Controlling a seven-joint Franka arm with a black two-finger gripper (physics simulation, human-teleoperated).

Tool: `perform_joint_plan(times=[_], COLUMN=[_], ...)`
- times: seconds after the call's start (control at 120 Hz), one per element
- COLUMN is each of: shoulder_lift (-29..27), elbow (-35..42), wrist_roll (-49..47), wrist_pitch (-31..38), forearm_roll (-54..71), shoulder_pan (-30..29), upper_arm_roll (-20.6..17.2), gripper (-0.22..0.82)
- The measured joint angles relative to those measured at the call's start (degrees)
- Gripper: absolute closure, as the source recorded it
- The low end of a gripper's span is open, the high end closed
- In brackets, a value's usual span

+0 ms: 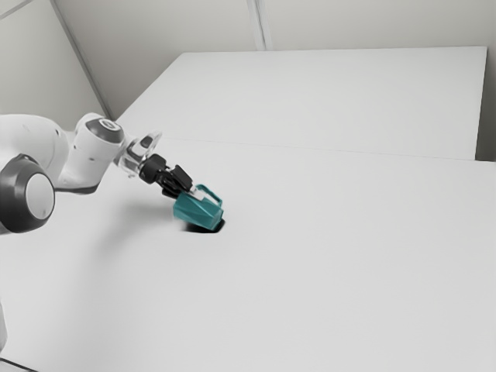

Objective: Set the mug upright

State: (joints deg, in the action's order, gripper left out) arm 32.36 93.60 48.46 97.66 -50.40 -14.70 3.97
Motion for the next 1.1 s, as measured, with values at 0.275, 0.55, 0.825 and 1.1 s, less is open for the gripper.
perform_joint_plan(times=[0.275, 0.55, 0.825, 1.1], shoulder_lift=[-4.7, -13.7, -21.0, -29.1], elbow=[0.1, 0.4, 7.7, 24.9], wrist_roll=[1.5, -0.6, -14.2, -28.2], wrist_pitch=[-0.9, 1.6, 12.6, 24.5], forearm_roll=[0.2, 12.2, 41.4, 49.0], shoulder_pan=[1.0, 5.6, 11.7, 12.8], upper_arm_roll=[0.1, 0.3, -2.1, -3.7], gripper=[0.74, 0.77, 0.77, 0.78])
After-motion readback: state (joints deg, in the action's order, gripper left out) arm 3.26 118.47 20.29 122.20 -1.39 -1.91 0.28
